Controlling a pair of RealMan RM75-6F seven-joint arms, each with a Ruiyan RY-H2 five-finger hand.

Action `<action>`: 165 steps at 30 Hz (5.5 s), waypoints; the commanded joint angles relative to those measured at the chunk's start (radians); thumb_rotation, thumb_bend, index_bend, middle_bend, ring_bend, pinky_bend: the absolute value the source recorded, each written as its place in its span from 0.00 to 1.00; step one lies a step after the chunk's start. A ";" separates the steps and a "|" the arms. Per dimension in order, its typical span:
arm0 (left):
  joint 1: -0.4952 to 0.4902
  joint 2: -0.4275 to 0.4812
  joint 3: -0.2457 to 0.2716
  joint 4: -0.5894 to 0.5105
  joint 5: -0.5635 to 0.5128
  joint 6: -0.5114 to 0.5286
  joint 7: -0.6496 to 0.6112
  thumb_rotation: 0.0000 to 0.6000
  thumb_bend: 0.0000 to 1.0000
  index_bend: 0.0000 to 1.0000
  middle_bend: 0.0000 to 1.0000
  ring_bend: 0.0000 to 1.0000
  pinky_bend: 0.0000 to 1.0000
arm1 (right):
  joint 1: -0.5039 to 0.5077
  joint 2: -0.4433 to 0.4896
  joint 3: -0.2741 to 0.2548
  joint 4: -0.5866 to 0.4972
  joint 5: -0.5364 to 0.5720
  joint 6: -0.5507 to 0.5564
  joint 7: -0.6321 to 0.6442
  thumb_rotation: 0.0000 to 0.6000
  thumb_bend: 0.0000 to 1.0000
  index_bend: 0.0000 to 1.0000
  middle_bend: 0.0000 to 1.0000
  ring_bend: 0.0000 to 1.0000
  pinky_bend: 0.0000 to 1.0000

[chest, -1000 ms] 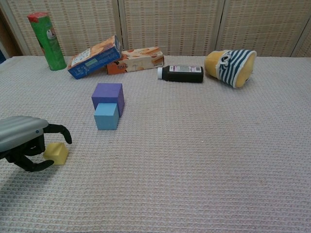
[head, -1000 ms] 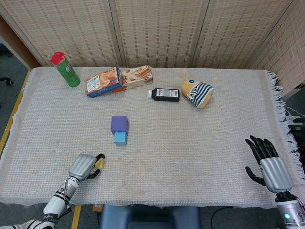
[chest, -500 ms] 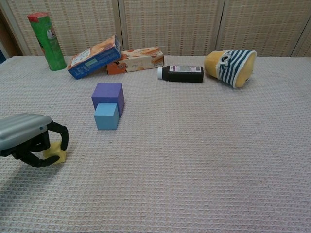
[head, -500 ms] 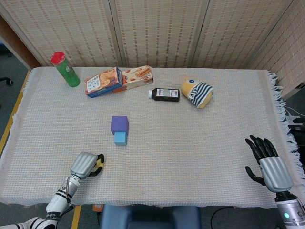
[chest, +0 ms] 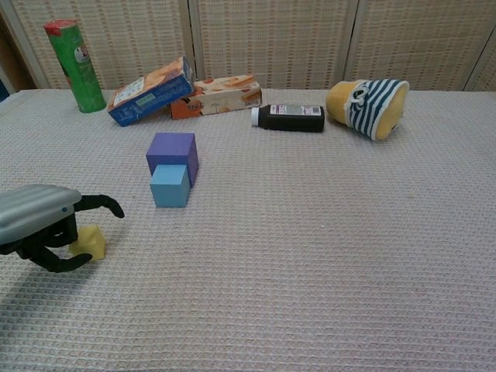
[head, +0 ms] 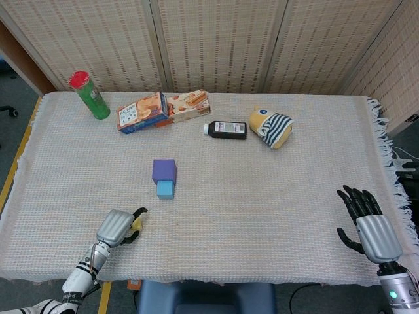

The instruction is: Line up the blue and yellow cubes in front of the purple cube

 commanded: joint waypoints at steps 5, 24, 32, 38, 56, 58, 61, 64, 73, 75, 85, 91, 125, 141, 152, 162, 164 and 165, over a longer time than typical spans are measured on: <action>0.022 -0.009 -0.012 -0.001 -0.033 0.028 0.051 1.00 0.36 0.29 1.00 1.00 1.00 | 0.001 0.000 0.000 0.001 0.001 -0.001 0.001 1.00 0.10 0.00 0.00 0.00 0.00; 0.034 -0.013 -0.027 0.006 -0.054 0.023 0.049 1.00 0.36 0.50 1.00 1.00 1.00 | 0.004 -0.003 -0.001 0.001 0.004 -0.009 -0.004 1.00 0.10 0.00 0.00 0.00 0.00; 0.031 -0.022 -0.044 0.016 -0.015 0.046 0.017 1.00 0.36 0.54 1.00 1.00 1.00 | 0.007 -0.005 0.000 0.001 0.009 -0.018 -0.008 1.00 0.10 0.00 0.00 0.00 0.00; -0.017 -0.037 -0.083 -0.022 -0.011 0.017 0.061 1.00 0.36 0.54 1.00 1.00 1.00 | 0.010 -0.008 0.001 0.000 0.013 -0.022 -0.014 1.00 0.10 0.00 0.00 0.00 0.00; -0.138 -0.168 -0.157 0.039 -0.107 -0.075 0.162 1.00 0.36 0.54 1.00 1.00 1.00 | 0.014 -0.003 0.009 0.006 0.037 -0.035 0.000 1.00 0.10 0.00 0.00 0.00 0.00; -0.143 -0.176 -0.160 0.053 -0.115 -0.077 0.160 1.00 0.36 0.54 1.00 1.00 1.00 | 0.014 -0.002 0.009 0.006 0.038 -0.035 0.001 1.00 0.10 0.00 0.00 0.00 0.00; -0.148 -0.182 -0.159 0.067 -0.118 -0.073 0.167 1.00 0.36 0.54 1.00 1.00 1.00 | 0.014 -0.001 0.009 0.006 0.039 -0.036 0.003 1.00 0.10 0.00 0.00 0.00 0.00; -0.150 -0.186 -0.160 0.076 -0.122 -0.068 0.165 1.00 0.36 0.54 1.00 1.00 1.00 | 0.015 -0.001 0.009 0.005 0.041 -0.038 0.002 1.00 0.10 0.00 0.00 0.00 0.00; -0.163 -0.199 -0.160 0.100 -0.139 -0.072 0.164 1.00 0.36 0.52 1.00 1.00 1.00 | 0.016 -0.001 0.010 0.003 0.044 -0.041 -0.001 1.00 0.10 0.00 0.00 0.00 0.00; -0.165 -0.203 -0.159 0.105 -0.142 -0.072 0.164 1.00 0.36 0.52 1.00 1.00 1.00 | 0.015 0.000 0.010 0.003 0.045 -0.039 0.000 1.00 0.10 0.00 0.00 0.00 0.00; -0.167 -0.212 -0.147 0.137 -0.133 -0.064 0.155 1.00 0.35 0.50 1.00 1.00 1.00 | 0.013 0.003 0.010 0.003 0.043 -0.034 0.004 1.00 0.10 0.00 0.00 0.00 0.00; -0.166 -0.207 -0.143 0.136 -0.135 -0.060 0.158 1.00 0.36 0.48 1.00 1.00 1.00 | 0.014 0.002 0.009 0.002 0.044 -0.038 0.001 1.00 0.10 0.00 0.00 0.00 0.00; -0.163 -0.196 -0.127 0.129 -0.129 -0.050 0.151 1.00 0.34 0.42 1.00 1.00 1.00 | 0.013 0.005 0.006 -0.003 0.043 -0.039 -0.003 1.00 0.10 0.00 0.00 0.00 0.00; -0.162 -0.199 -0.124 0.137 -0.122 -0.053 0.136 1.00 0.33 0.33 1.00 1.00 1.00 | 0.012 0.007 0.006 -0.003 0.040 -0.034 0.001 1.00 0.10 0.00 0.00 0.00 0.00; -0.130 -0.167 -0.091 0.063 -0.053 0.012 0.125 1.00 0.33 0.35 1.00 1.00 1.00 | 0.010 0.007 0.003 -0.005 0.033 -0.031 0.000 1.00 0.10 0.00 0.00 0.00 0.00; -0.076 -0.122 -0.030 -0.011 0.036 0.080 0.103 1.00 0.33 0.36 1.00 1.00 1.00 | 0.008 0.008 -0.003 -0.009 0.019 -0.025 -0.001 1.00 0.10 0.00 0.00 0.00 0.00; -0.073 -0.114 -0.017 -0.022 0.027 0.058 0.110 1.00 0.32 0.36 1.00 1.00 1.00 | 0.009 0.008 -0.005 -0.009 0.018 -0.028 -0.001 1.00 0.10 0.00 0.00 0.00 0.00; -0.075 -0.108 -0.013 -0.031 0.017 0.039 0.110 1.00 0.33 0.35 1.00 1.00 1.00 | 0.009 0.007 -0.005 -0.009 0.017 -0.030 -0.002 1.00 0.10 0.00 0.00 0.00 0.00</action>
